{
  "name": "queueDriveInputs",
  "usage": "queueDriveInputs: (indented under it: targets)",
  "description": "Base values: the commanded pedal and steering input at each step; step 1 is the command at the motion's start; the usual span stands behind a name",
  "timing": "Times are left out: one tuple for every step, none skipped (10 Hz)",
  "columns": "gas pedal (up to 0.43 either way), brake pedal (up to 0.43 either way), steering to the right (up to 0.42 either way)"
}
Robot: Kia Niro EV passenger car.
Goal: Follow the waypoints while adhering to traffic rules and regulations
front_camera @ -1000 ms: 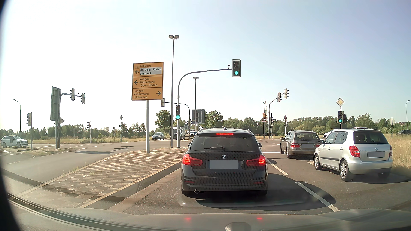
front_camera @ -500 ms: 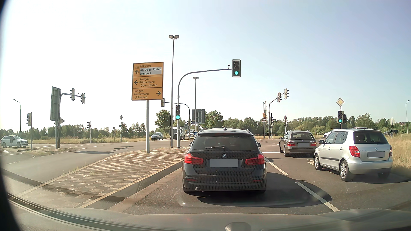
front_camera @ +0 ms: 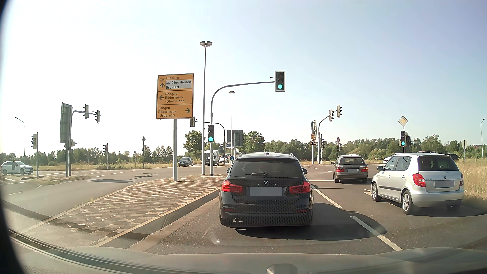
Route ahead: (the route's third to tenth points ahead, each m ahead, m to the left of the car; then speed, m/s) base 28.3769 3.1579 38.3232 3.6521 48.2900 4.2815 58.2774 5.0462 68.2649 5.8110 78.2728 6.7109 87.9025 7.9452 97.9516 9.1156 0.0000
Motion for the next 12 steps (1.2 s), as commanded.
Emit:
queueDriveInputs:
  targets:
    - [0.0, 0.335, -0.006]
    - [0.0, 0.195, -0.006]
    - [0.0, 0.018, -0.006]
    - [0.0, 0.018, -0.006]
    - [0.0, 0.018, -0.006]
    - [0.0, 0.018, -0.007]
    - [0.079, 0.018, -0.006]
    - [0.177, 0.018, -0.006]
    - [0.177, 0.018, -0.006]
    - [0.177, 0.018, -0.006]
    - [0.177, 0.018, -0.006]
    - [0.209, 0.018, -0.006]
